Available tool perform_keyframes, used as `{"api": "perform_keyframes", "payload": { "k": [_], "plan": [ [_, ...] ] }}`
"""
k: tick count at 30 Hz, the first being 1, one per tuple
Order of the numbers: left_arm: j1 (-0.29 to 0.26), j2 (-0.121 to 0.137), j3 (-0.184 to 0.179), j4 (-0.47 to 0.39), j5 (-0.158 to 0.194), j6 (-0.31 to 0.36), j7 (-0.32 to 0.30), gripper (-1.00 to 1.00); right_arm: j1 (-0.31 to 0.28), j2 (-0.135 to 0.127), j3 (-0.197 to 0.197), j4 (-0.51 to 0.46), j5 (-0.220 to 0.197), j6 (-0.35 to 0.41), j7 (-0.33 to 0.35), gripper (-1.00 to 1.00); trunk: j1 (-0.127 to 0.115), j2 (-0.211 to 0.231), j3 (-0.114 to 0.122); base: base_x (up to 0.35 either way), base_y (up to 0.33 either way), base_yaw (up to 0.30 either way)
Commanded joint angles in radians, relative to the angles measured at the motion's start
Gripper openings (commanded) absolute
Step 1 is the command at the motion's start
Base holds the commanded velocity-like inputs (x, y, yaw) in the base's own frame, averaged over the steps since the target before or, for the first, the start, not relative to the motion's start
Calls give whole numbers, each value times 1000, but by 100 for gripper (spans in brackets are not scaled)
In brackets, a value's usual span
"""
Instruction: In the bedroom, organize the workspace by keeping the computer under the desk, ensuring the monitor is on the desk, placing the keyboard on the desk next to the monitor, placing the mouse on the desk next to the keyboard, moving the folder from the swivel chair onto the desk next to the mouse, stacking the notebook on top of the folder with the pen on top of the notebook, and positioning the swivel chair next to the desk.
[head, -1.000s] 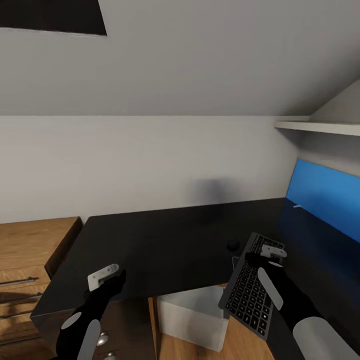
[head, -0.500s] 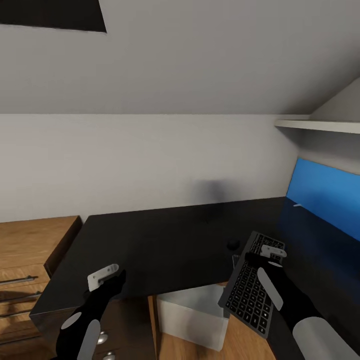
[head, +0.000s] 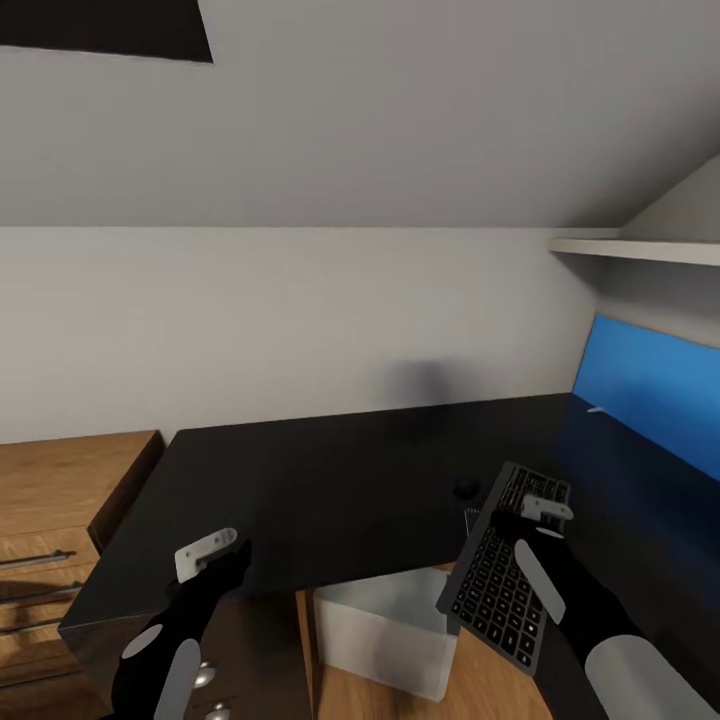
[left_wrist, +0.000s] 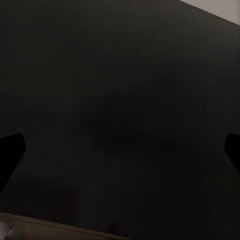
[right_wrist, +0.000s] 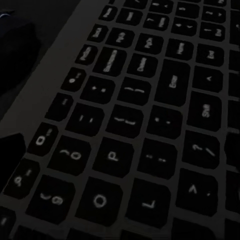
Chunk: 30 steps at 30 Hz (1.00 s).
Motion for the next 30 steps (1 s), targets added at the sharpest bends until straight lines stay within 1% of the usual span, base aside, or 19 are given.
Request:
{"api": "perform_keyframes", "payload": {
  "k": [1, 6, 14, 20, 24, 30],
  "plan": [
    [-1, -1, 1, -2, 11, 4, 6, 100, -1, -1, 6, 1, -9, 3, -10, 100, 4, -8, -4, 0, 0, 0],
    [-1, -1, 1, -2, 11, 3, 6, 100, -1, -1, 6, 5, -9, 3, -10, 100, 23, -43, -20, 0, 0, 0],
    [-1, -1, 1, -1, 10, 4, 6, 100, -1, 0, 7, 6, -9, 3, -10, 100, 23, -43, -20, 0, 0, 0],
    [-1, 6, 3, 4, 11, 4, 6, 100, -1, 5, 6, 7, -9, 3, -10, 100, 23, -43, -20, -45, 13, 0],
    [-1, 7, 4, 5, 11, 4, 6, 100, -1, 6, 7, 7, -9, 3, -10, 100, 23, -43, -20, -208, 159, 0],
    [-1, 7, 3, 5, 10, 4, 6, 100, -1, 6, 7, 7, -9, 3, -9, 100, 23, -43, -20, -33, 177, 0]
  ]
}}
